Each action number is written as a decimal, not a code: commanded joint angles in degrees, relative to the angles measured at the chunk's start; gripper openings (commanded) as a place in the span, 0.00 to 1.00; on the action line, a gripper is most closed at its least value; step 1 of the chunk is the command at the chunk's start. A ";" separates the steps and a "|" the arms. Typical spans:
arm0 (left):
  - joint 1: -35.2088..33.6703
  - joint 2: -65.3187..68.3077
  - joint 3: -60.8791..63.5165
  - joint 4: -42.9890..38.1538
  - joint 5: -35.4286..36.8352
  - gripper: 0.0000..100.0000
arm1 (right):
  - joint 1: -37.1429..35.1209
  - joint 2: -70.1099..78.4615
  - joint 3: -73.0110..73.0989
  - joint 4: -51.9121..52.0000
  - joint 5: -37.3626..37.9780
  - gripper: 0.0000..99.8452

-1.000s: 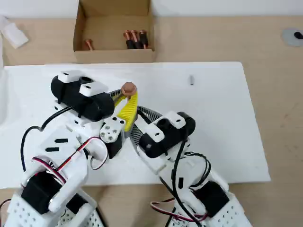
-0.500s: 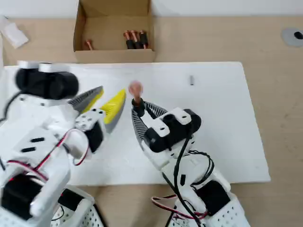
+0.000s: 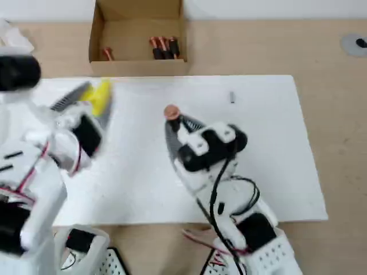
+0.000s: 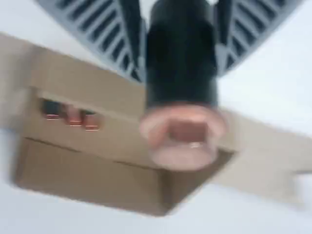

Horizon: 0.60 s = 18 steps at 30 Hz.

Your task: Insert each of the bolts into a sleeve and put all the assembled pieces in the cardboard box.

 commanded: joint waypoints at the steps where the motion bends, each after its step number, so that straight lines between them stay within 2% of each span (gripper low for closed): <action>1: -6.77 4.44 -1.14 1.93 -3.87 0.00 | 5.14 14.20 -10.86 -10.46 -0.53 0.01; 8: -11.69 4.53 5.80 3.60 -9.32 0.01 | 9.54 52.44 -40.84 -14.86 -5.71 0.01; 18: -13.27 -4.44 21.54 2.02 -21.71 0.01 | 9.36 97.45 -85.93 -14.77 -5.80 0.01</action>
